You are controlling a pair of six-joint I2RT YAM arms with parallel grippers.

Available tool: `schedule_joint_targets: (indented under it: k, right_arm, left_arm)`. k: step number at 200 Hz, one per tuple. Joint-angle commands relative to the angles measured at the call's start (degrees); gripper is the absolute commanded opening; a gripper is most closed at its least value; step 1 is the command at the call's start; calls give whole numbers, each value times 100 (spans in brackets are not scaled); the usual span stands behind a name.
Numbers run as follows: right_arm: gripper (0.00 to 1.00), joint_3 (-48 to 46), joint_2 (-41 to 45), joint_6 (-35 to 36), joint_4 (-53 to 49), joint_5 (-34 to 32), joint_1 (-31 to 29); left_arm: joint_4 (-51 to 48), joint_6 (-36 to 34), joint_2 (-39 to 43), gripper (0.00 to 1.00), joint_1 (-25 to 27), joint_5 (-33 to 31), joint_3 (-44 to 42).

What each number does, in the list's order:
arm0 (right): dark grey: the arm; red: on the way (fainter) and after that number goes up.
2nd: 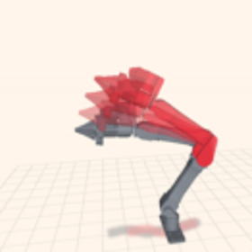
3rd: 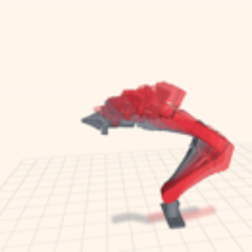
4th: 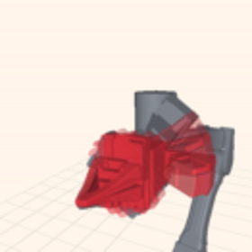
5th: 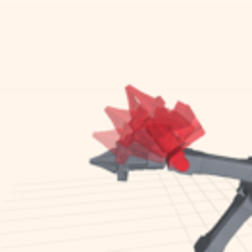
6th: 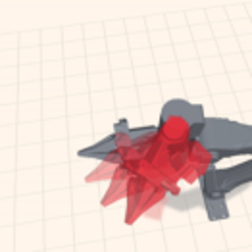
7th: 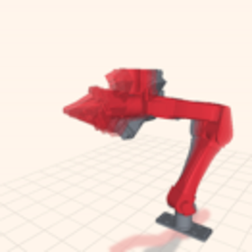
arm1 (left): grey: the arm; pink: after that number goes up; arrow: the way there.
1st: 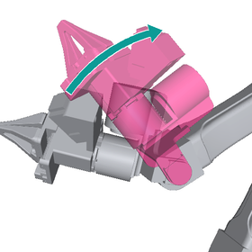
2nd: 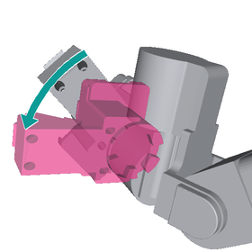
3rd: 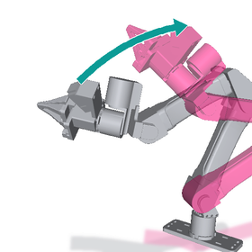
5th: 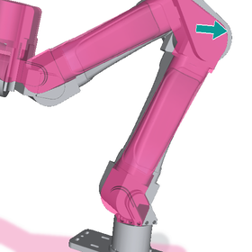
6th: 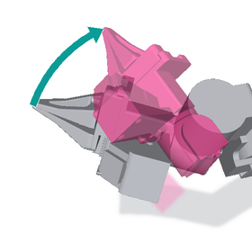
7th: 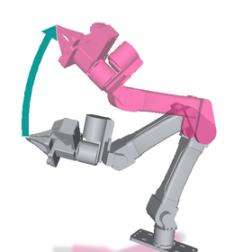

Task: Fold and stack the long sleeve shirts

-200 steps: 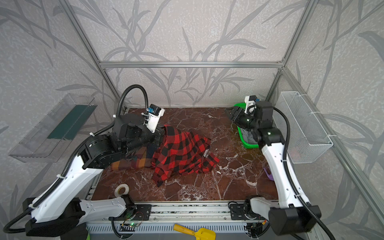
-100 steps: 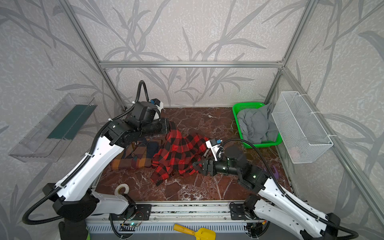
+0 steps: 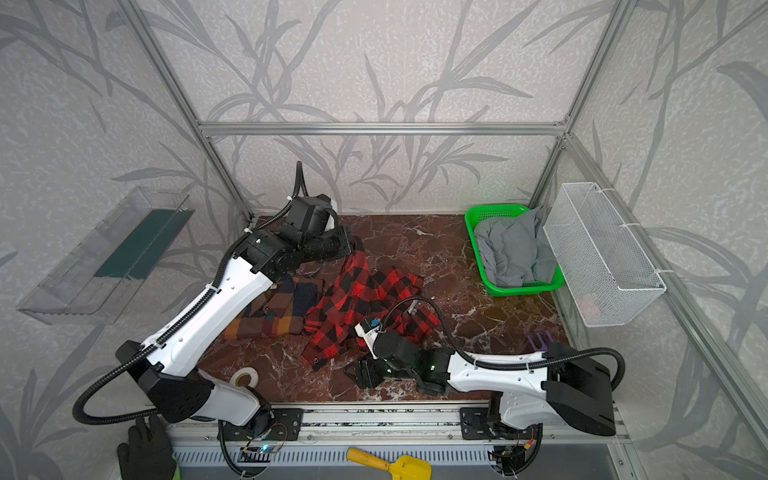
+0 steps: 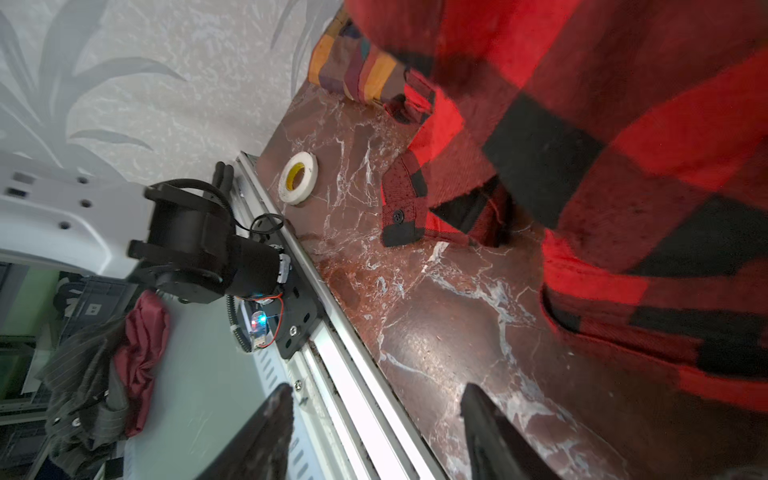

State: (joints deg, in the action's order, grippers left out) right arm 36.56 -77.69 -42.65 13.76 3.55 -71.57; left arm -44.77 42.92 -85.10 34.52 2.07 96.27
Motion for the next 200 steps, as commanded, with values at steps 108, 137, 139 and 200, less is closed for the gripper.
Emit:
schedule_joint_targets:
  k: [108, 137, 139, 200]
  right_arm:
    - [58, 1013, -1978, 571, 1450, -2468, -68]
    - [52, 1268, -2297, 571, 1533, -2591, -33]
    - [50, 1291, -2315, 569, 1533, -2595, -33]
    - [0, 1188, -1717, 969, 1424, -2299, 136]
  left_arm:
    - [523, 454, 367, 0, -79, 92, -503]
    - [639, 506, 425, 0, -77, 118, -606]
    - [644, 507, 424, 0, -77, 125, -615]
    - [810, 238, 761, 0, -236, 132, -1085]
